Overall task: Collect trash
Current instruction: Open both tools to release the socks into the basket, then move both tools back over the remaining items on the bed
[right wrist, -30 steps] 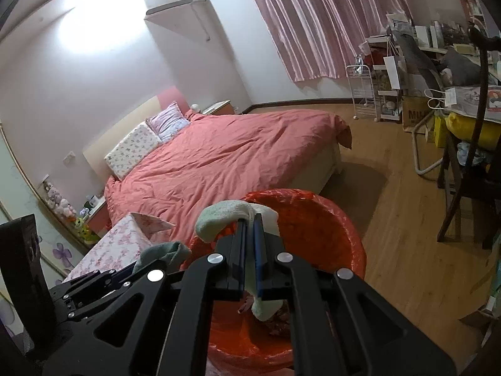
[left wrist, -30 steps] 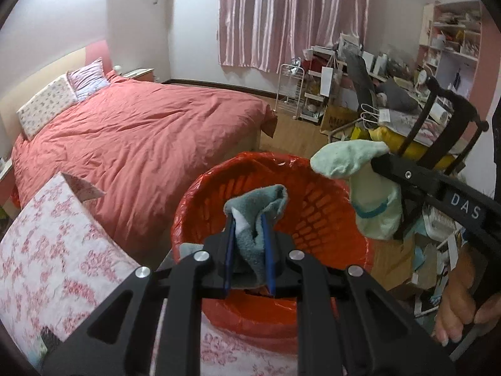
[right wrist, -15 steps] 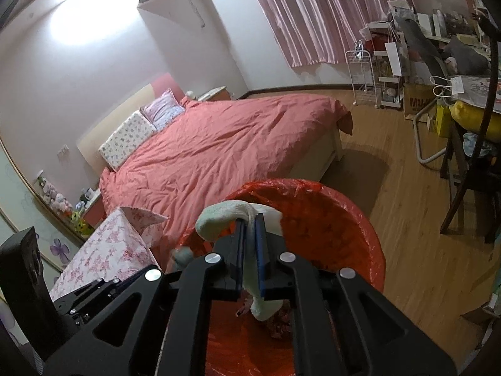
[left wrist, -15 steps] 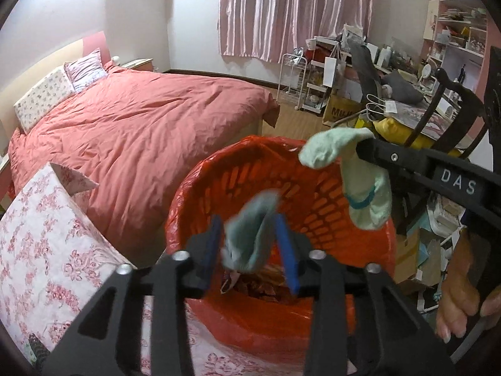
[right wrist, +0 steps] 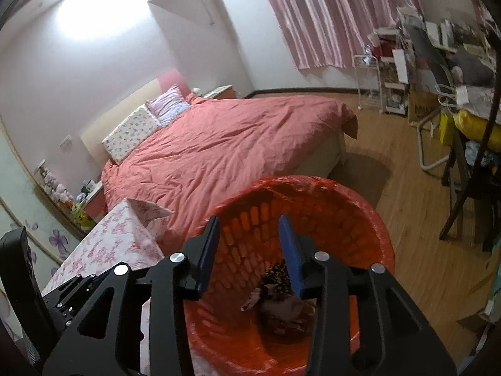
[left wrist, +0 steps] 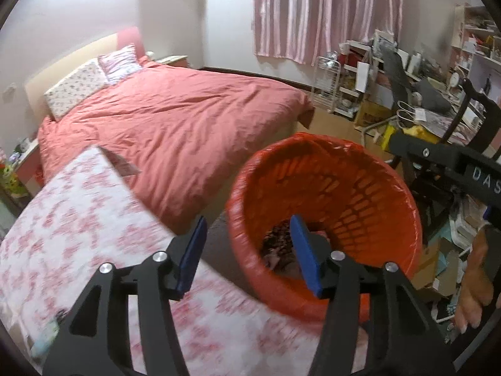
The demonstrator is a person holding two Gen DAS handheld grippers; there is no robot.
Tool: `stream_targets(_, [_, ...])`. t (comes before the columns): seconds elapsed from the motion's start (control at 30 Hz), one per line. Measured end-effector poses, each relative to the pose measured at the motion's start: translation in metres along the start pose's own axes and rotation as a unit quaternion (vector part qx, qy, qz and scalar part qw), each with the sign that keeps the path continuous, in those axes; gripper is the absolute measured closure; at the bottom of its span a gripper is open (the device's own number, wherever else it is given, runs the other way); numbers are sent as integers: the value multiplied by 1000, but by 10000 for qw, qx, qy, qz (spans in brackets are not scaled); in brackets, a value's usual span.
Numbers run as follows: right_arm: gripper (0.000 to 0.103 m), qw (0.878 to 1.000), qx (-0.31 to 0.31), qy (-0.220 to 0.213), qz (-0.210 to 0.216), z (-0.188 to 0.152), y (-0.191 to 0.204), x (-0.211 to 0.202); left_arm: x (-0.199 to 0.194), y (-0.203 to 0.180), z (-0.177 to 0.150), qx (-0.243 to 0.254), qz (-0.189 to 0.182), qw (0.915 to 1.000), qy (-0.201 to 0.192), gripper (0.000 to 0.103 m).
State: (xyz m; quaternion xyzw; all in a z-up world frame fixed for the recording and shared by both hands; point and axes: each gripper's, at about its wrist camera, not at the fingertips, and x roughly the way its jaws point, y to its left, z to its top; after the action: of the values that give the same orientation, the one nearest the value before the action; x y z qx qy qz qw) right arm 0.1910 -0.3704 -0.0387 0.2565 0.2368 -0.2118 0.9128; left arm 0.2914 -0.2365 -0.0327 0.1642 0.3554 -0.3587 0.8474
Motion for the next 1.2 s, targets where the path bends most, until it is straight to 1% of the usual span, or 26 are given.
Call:
stream_targets(0.03, [55, 10000, -46, -19, 51, -1, 6, -2, -12, 10, -6, -81, 108, 9999, -53, 45])
stream_targets(0.13, [50, 9994, -270, -4, 237, -8, 29, -8, -40, 32, -20, -332, 365, 9987, -134, 39])
stream_targets(0.2, [48, 9983, -427, 77, 384, -14, 47, -10, -58, 51, -34, -541, 600, 9966, -144, 36])
stream_targets(0.27, [43, 9969, -568, 156, 520, -21, 64, -11, -78, 73, -52, -781, 877, 9930, -138, 34])
stream_targets(0.33, [40, 9940, -803, 243, 697, -31, 87, -13, -97, 93, -68, -1043, 1162, 9876, -159, 30])
stream_targets(0.4, [33, 9906, -1029, 318, 847, -40, 106, -16, -118, 117, -91, -1339, 1479, 9798, -157, 27])
stream_targets(0.43, [30, 9878, -1211, 344, 912, -47, 119, -17, -125, 125, -98, -1431, 1580, 9769, -159, 25])
stream_targets(0.5, [30, 9834, -1492, 397, 952, -57, 137, -18, -144, 148, -119, -1715, 1886, 9668, -172, 22])
stream_targets(0.53, [30, 9808, -1629, 442, 973, -62, 146, -18, -151, 156, -127, -1804, 1985, 9632, -173, 22])
stream_targets(0.63, [30, 9705, -2051, 623, 1101, -85, 173, -17, -177, 185, -157, -2198, 2383, 9460, -88, 21])
stream_targets(0.7, [30, 9616, -2334, 797, 1208, -104, 191, -12, -188, 199, -175, -2395, 2524, 9375, -46, 20])
stream_targets(0.8, [30, 9437, -2746, 1144, 1445, -134, 219, -5, -209, 219, -203, -2715, 2727, 9230, -6, 19])
stream_targets(0.83, [30, 9348, -2911, 1296, 1572, -146, 228, -1, -214, 225, -210, -2799, 2762, 9194, 5, 19])
stream_targets(0.93, [30, 9162, -3275, 1485, 1771, -170, 249, 1, -224, 237, -226, -2984, 2851, 9109, 16, 18])
stream_targets(0.97, [30, 9109, -3386, 1503, 1816, -175, 256, 3, -229, 242, -232, -3048, 2917, 9067, 27, 18])
stream_targets(1.03, [30, 9029, -3548, 1528, 1888, -182, 267, 9, -232, 249, -239, -3116, 2975, 9024, 51, 18])
stream_targets(1.13, [30, 8985, -3627, 1664, 1829, -187, 276, 23, -236, 256, -247, -3182, 3020, 8986, 109, 18])
stream_targets(1.2, [30, 8953, -3657, 1790, 1807, -190, 278, 30, -237, 259, -251, -3192, 3034, 8977, 146, 18])
